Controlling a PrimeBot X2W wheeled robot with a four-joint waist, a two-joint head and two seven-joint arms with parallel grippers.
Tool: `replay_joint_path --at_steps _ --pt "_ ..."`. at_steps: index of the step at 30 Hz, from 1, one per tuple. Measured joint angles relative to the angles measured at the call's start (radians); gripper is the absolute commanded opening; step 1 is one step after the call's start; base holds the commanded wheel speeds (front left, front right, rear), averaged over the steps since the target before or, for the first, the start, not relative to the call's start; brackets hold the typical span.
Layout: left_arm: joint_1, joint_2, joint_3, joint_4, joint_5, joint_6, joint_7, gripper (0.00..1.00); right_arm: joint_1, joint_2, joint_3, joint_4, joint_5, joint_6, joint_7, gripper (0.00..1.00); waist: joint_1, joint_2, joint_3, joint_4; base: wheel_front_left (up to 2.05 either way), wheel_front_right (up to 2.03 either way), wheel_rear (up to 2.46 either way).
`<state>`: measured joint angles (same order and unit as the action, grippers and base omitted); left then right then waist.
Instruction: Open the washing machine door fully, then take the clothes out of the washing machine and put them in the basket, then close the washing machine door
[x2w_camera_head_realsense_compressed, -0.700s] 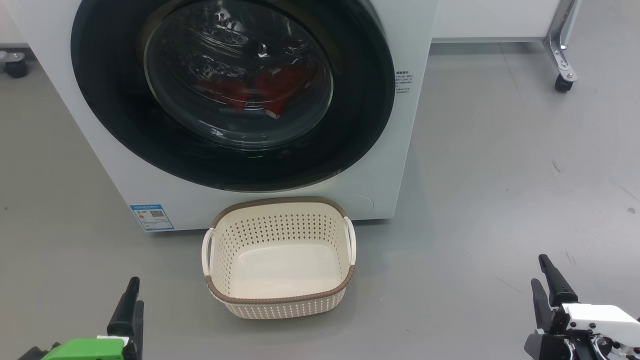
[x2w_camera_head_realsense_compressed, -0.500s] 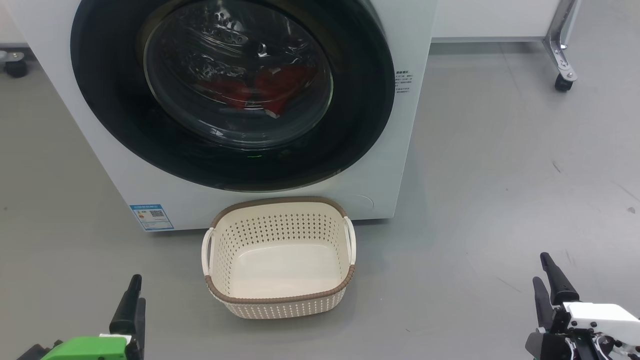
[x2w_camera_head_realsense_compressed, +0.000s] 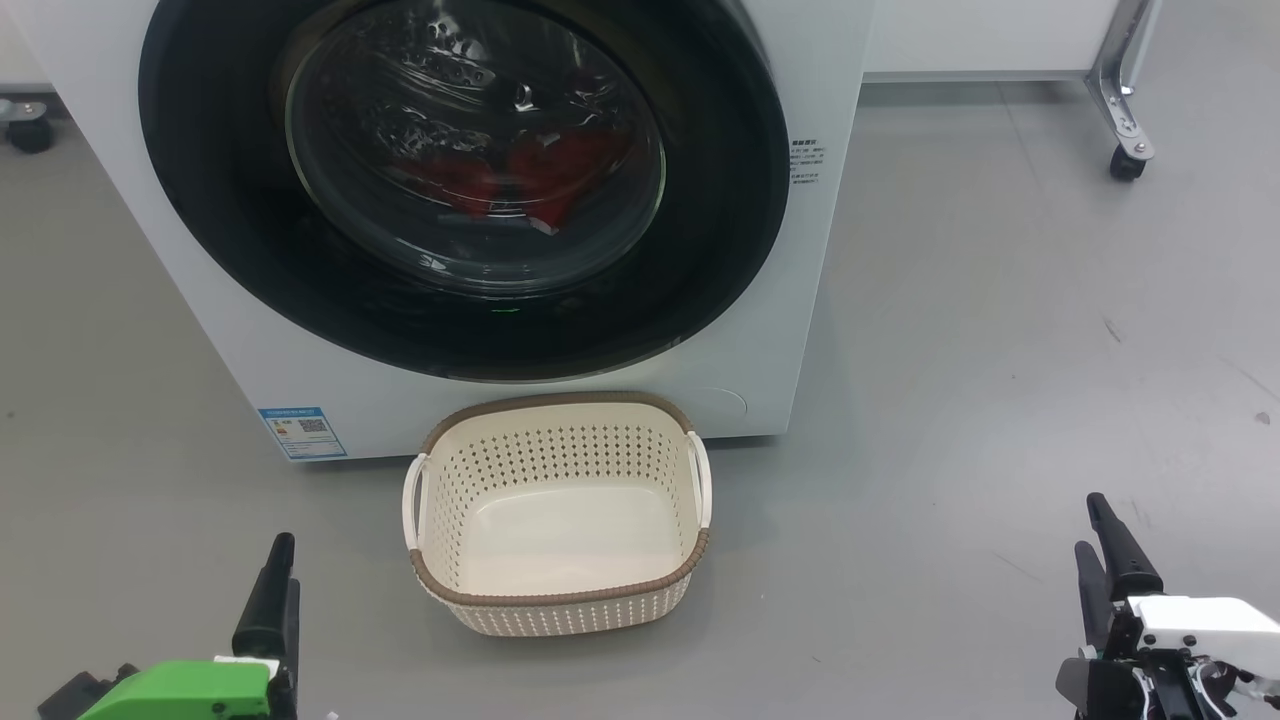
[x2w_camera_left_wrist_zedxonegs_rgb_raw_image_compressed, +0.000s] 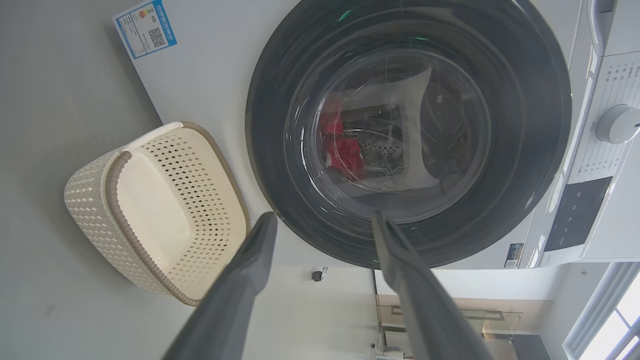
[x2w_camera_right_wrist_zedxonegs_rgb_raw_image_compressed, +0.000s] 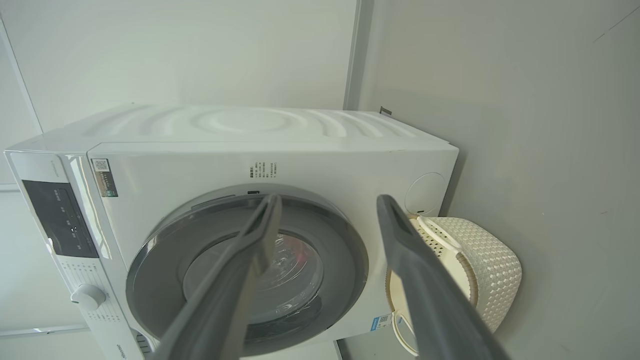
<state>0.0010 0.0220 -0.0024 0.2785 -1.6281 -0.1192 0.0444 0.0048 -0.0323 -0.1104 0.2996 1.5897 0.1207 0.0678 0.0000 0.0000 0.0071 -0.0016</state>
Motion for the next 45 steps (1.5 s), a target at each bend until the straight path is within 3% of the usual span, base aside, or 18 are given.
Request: replay_joint_path --at_steps 18,35,45 --pt "-0.003 0.025 -0.056 -0.035 0.135 0.0 -0.083 1.0 0.0 -0.049 0.058 -0.021 -0.134 0.0 -0.049 1.0 0.0 0.0 0.003 0.002 0.0 0.0 0.0" --pt "-0.007 0.081 -0.131 -0.022 0.434 0.011 -0.15 1.0 0.0 -0.122 0.153 -0.015 -0.386 0.0 -0.14 1.0 0.0 0.0 -0.001 0.004 0.0 0.0 0.0" --pt "-0.023 0.092 -0.142 -0.037 0.639 0.067 -0.179 1.0 -0.002 -0.153 0.205 -0.011 -0.534 -0.011 -0.184 1.0 0.0 0.0 -0.003 0.006 0.0 0.0 0.0"
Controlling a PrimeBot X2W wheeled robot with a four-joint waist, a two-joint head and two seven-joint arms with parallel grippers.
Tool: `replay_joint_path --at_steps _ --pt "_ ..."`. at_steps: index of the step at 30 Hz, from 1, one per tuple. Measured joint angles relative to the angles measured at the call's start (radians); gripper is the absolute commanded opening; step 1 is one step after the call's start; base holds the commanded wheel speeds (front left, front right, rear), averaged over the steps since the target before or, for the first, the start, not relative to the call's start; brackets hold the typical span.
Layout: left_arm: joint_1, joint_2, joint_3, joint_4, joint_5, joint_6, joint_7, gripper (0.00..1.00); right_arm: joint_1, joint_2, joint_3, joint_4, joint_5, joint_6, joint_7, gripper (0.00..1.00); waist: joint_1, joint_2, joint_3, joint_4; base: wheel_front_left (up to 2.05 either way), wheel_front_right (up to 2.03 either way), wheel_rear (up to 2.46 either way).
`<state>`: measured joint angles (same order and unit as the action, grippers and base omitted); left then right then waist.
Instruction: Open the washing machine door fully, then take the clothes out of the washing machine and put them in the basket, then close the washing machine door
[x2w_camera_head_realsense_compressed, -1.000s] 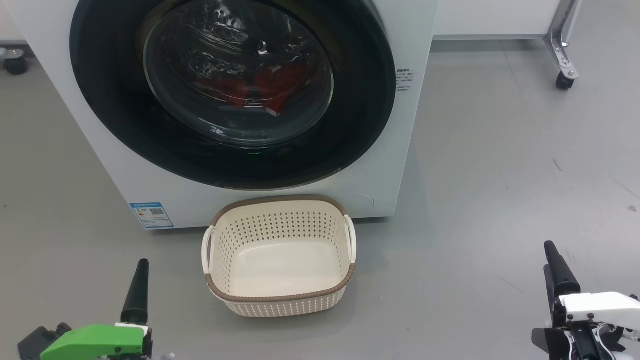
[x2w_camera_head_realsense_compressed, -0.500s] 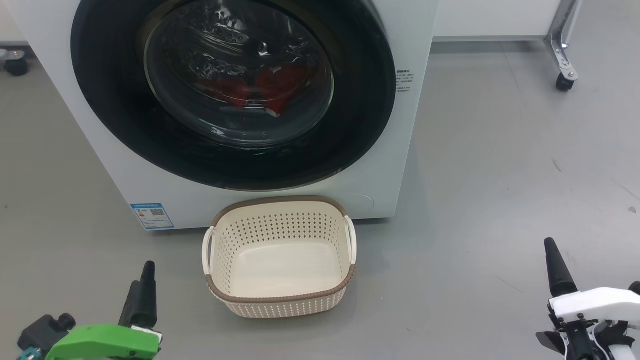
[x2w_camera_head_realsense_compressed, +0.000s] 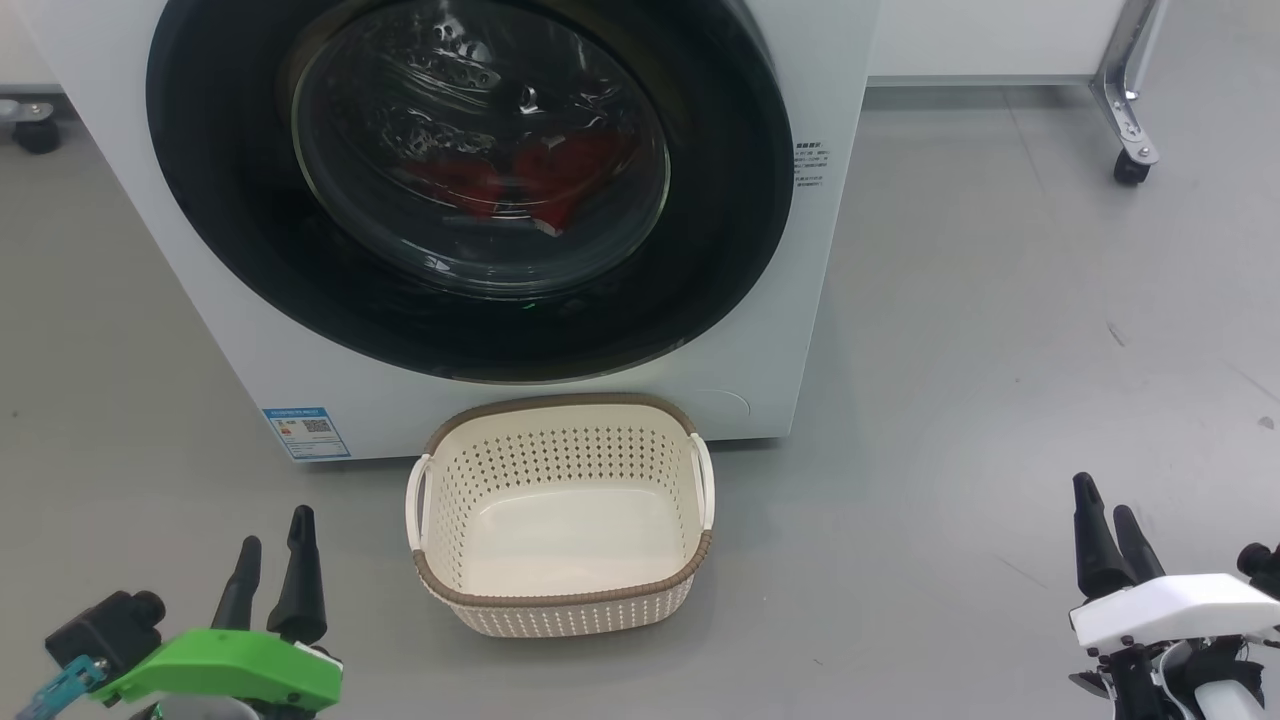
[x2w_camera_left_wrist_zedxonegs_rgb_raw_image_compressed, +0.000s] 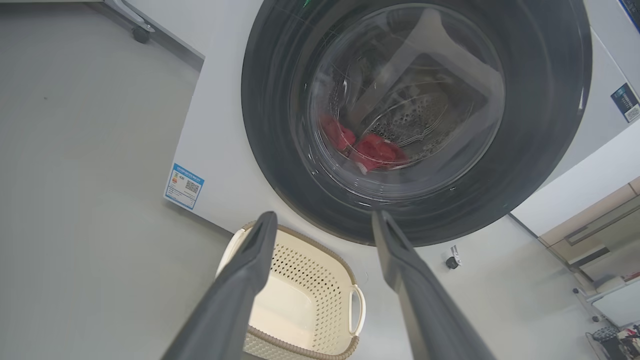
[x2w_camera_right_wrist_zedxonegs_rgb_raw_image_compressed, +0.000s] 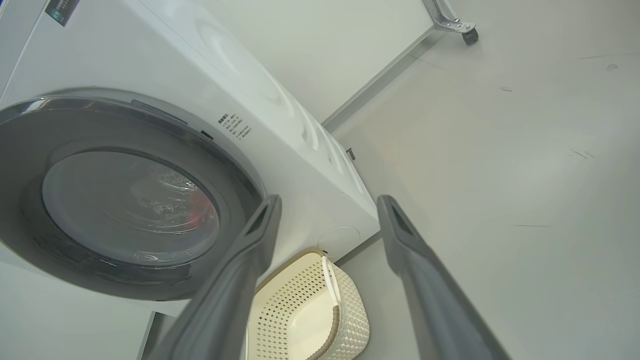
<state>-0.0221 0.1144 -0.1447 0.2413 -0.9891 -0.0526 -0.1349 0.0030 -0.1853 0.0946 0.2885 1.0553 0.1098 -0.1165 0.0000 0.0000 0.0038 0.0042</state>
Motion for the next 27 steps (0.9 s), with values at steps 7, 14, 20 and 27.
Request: replay_joint_path --at_steps 7,14,20,27 --pt "0.0 0.009 -0.025 -0.014 0.155 0.031 -0.025 1.0 -0.001 -0.019 0.04 0.003 -0.112 -0.025 -0.028 1.0 0.0 0.0 -0.001 0.001 0.0 0.0 0.0" --pt "0.0 0.011 -0.055 -0.024 0.285 0.061 -0.044 1.0 -0.001 -0.025 0.072 0.011 -0.195 -0.038 -0.05 1.0 0.0 0.0 0.0 0.001 0.0 0.0 0.0" --pt "0.0 0.012 -0.074 -0.029 0.378 0.079 -0.066 1.0 -0.001 -0.029 0.096 0.012 -0.26 -0.044 -0.076 1.0 0.0 0.0 0.0 0.0 0.0 0.0 0.0" --pt "0.001 0.007 -0.083 -0.03 0.461 0.093 -0.085 1.0 -0.001 -0.03 0.119 0.015 -0.323 -0.051 -0.097 1.0 0.0 0.0 -0.001 -0.001 0.0 0.0 0.0"
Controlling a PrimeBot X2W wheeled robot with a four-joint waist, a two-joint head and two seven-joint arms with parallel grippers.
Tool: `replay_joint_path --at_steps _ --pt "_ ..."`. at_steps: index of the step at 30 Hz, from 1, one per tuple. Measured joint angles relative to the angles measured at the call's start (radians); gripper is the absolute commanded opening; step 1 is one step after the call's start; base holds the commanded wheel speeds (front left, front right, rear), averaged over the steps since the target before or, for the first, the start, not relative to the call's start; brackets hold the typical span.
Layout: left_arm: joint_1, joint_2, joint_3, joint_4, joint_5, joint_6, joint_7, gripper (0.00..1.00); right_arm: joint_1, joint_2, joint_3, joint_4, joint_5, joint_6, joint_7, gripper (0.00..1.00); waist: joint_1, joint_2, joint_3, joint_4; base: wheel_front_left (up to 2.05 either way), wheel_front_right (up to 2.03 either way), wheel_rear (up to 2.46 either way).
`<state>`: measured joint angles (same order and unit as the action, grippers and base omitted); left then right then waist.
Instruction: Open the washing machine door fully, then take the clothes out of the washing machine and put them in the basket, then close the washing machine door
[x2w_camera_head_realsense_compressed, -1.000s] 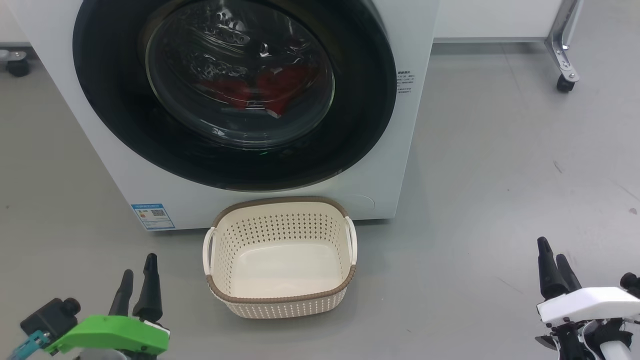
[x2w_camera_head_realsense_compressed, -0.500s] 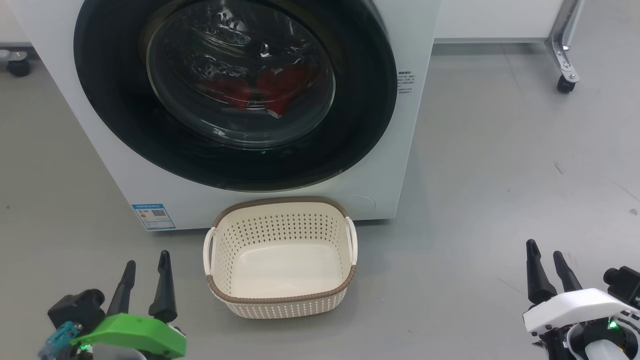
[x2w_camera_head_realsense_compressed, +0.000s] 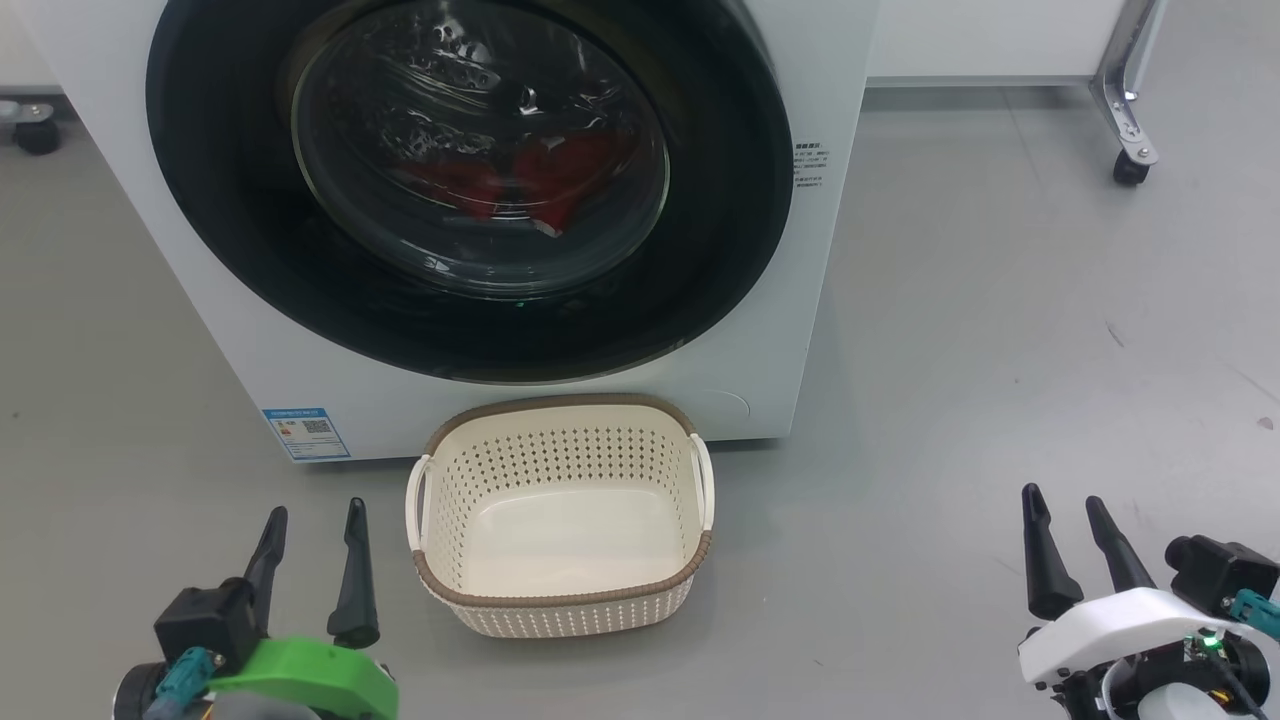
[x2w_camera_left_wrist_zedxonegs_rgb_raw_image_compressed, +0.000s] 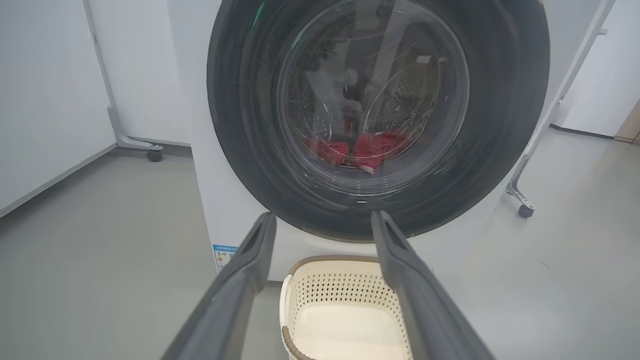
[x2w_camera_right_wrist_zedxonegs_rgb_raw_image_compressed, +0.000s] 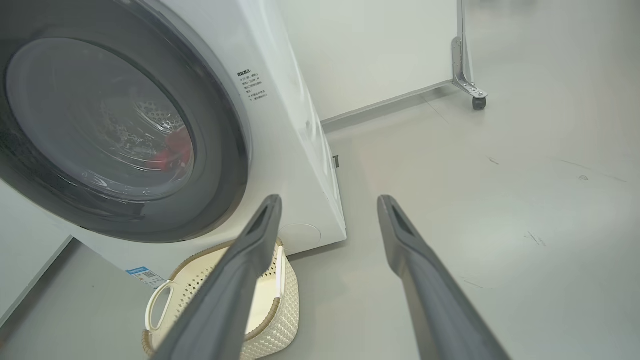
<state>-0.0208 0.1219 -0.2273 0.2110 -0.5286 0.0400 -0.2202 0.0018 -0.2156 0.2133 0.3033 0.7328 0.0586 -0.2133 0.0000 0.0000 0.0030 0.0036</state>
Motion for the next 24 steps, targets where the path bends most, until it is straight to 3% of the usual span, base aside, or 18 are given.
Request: replay_joint_path --at_steps 10,24 --pt "0.001 -0.015 -0.015 -0.002 0.121 0.018 -0.029 1.0 0.0 -0.001 0.031 0.007 -0.085 -0.01 -0.031 1.0 0.0 0.0 -0.002 0.001 0.0 0.0 0.0" --pt "0.003 -0.035 -0.002 0.016 0.126 0.018 -0.029 1.0 0.001 0.003 0.039 0.017 -0.118 -0.01 -0.032 1.0 0.0 0.0 -0.002 -0.005 0.0 0.0 0.0"
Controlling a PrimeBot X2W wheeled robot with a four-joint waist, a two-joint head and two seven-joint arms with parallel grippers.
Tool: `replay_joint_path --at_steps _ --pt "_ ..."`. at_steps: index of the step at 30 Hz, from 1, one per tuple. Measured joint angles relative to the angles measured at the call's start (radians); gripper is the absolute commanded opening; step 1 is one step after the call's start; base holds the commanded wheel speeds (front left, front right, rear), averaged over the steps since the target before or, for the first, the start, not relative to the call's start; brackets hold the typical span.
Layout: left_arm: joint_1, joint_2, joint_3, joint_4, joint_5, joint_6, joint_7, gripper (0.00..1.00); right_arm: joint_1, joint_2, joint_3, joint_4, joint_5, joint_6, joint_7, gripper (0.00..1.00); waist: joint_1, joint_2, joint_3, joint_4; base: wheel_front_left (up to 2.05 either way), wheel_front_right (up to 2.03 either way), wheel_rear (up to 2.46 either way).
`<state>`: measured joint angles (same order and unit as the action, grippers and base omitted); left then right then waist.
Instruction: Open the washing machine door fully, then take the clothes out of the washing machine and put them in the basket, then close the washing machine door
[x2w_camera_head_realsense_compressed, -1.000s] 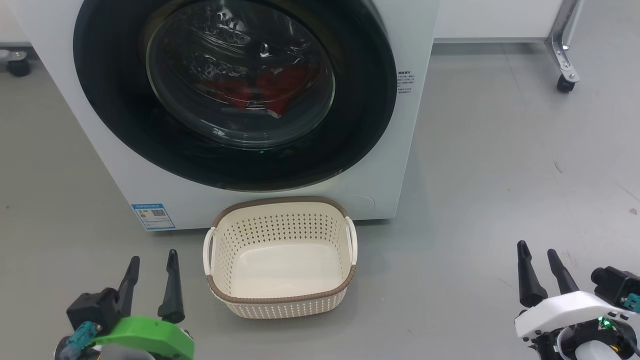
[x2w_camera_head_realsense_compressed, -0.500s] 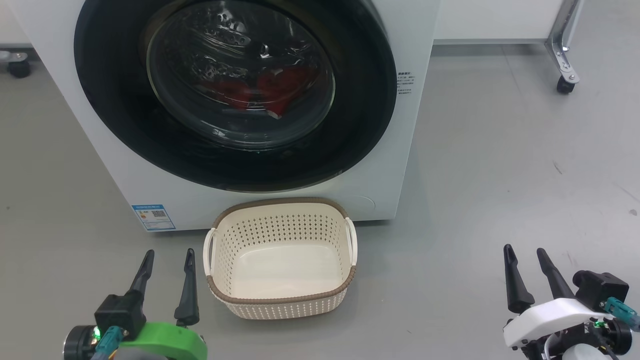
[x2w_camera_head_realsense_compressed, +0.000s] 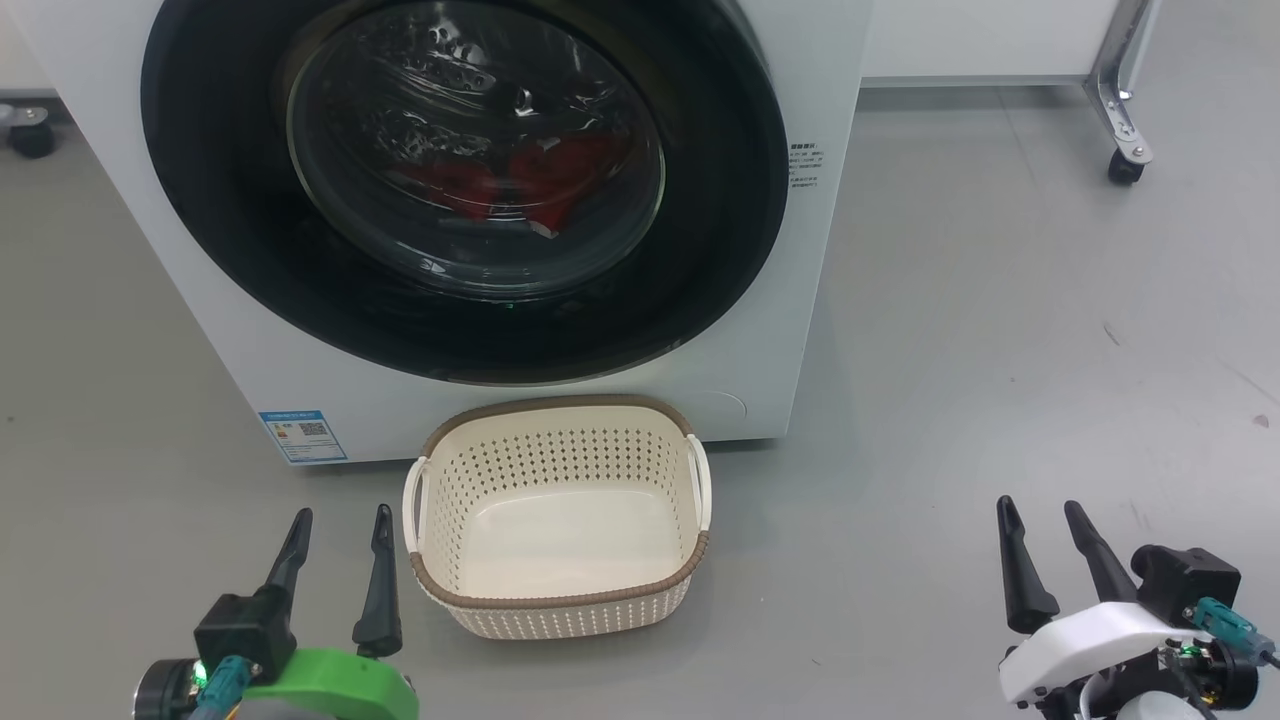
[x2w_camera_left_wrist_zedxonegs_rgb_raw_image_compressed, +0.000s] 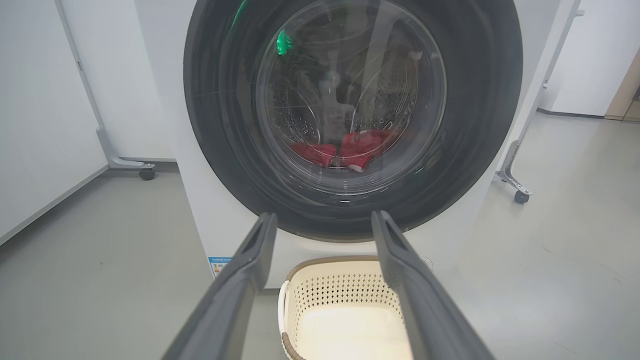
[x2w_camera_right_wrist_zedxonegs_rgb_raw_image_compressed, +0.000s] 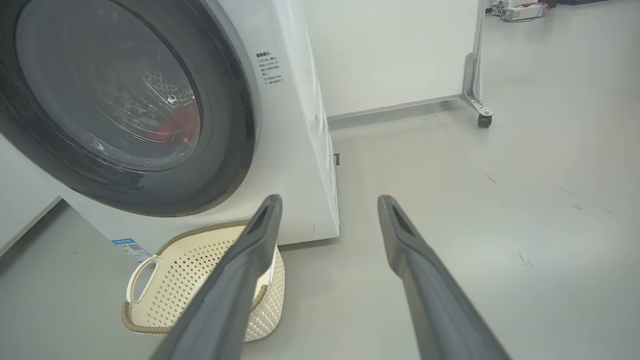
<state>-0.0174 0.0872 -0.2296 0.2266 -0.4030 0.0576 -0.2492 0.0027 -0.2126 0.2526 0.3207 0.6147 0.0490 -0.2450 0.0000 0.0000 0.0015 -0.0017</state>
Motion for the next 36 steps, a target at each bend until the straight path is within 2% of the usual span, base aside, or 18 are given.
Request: replay_joint_path --at_steps 14,34,35,36 --pt "0.002 -0.008 0.004 0.026 0.011 -0.001 0.0 1.0 0.0 -0.019 0.023 0.011 -0.079 -0.025 0.0 1.0 0.0 0.0 0.001 0.0 0.0 0.0 0.0" --pt "0.002 -0.016 0.019 0.045 0.026 -0.009 0.0 1.0 0.0 -0.02 0.026 0.019 -0.116 -0.042 -0.003 1.0 0.0 0.0 0.002 0.003 0.0 0.0 0.0" --pt "0.002 -0.016 0.02 0.046 0.026 -0.01 0.0 1.0 0.0 -0.021 0.026 0.02 -0.117 -0.043 -0.003 0.82 0.0 0.0 0.002 0.003 0.0 0.0 0.0" --pt "0.002 -0.017 0.021 0.047 0.026 -0.01 0.0 1.0 0.0 -0.021 0.026 0.02 -0.118 -0.043 -0.003 0.22 0.0 0.0 0.002 0.003 0.0 0.0 0.0"
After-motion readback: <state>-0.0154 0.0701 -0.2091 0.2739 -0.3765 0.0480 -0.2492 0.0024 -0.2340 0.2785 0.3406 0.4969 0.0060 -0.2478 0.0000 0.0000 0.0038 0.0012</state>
